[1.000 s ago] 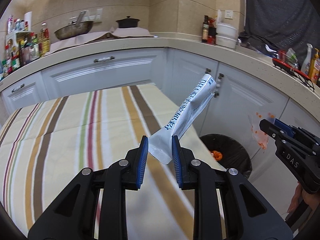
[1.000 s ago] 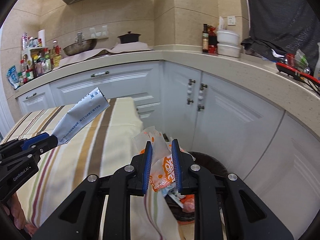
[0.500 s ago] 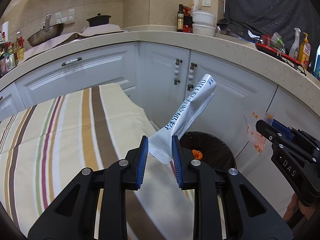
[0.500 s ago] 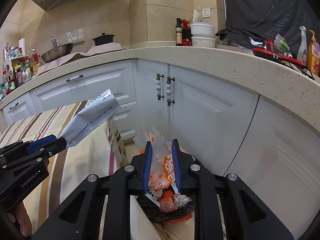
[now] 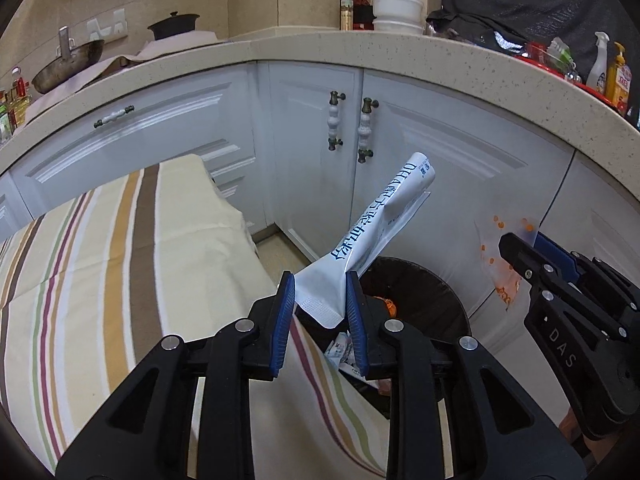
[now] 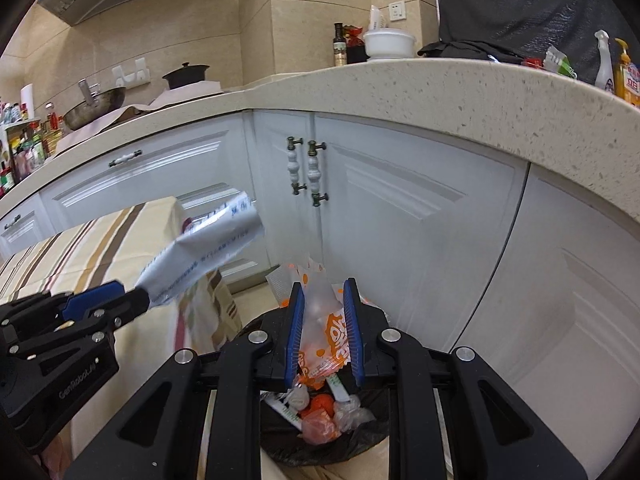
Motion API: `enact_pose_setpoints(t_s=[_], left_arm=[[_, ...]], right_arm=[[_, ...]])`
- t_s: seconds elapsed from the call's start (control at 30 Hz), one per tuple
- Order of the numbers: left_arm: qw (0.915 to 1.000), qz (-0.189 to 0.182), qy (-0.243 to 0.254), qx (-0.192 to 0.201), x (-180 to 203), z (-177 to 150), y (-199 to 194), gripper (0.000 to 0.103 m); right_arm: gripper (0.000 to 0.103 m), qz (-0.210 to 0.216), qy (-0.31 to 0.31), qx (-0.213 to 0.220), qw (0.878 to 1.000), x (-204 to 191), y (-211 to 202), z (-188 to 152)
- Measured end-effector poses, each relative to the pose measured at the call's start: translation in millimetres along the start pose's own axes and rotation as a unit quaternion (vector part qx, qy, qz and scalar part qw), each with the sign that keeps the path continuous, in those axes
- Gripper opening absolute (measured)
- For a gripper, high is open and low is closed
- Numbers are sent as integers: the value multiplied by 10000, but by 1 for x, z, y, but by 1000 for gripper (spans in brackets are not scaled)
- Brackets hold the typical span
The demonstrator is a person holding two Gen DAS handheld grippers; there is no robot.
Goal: Collect trash
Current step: 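Open both tools over the bin to drop the wrapper and bag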
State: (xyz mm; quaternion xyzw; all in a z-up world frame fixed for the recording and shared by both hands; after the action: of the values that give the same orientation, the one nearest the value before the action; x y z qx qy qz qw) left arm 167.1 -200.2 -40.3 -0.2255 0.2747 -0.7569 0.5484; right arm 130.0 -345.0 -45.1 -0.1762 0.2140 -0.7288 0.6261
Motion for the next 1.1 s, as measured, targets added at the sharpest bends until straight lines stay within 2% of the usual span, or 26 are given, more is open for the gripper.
enact_pose_setpoints(t_s=[0.03,0.1,0.27,0.43,0.5,0.77,1.1], left_arm=[[10000,-3,7,-44,2,1,4,27],[10000,12,10,-92,4,1,9,43],[10000,16,-52,-66,3,2,10,52],[10000,11,-92,-19,0,2,6,55],[10000,13,-93,23,-1,2,3,59],[9997,28,-146,208,-12,2,-15,61],[9982,53,-219,551,-30,-5,-58,68]], right_arm=[[23,-3,21,-10,10000,3,4,0],[35,-46,43,-45,10000,7,12,0],[42,-131,106,-52,9998,13,14,-2],[46,-173,98,-53,9998,13,6,-3],[48,-198,100,-45,9997,13,2,-3],[55,-297,40,47,9995,5,-17,1],[68,-307,98,217,9992,-7,-50,4]])
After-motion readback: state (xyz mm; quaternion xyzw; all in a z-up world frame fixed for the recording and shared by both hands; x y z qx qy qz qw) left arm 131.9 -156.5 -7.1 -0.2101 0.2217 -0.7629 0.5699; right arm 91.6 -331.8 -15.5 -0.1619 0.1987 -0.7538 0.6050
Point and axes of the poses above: each gripper's, at about its wrist camera, not at the fingertips, and y roughly the way its jaws point, x to its right, z to its top, the point moved 1 cm from there along y, roughly the way its jaws point, and after that the axes turned 3 degrees about -y, right-handed, at the moved point
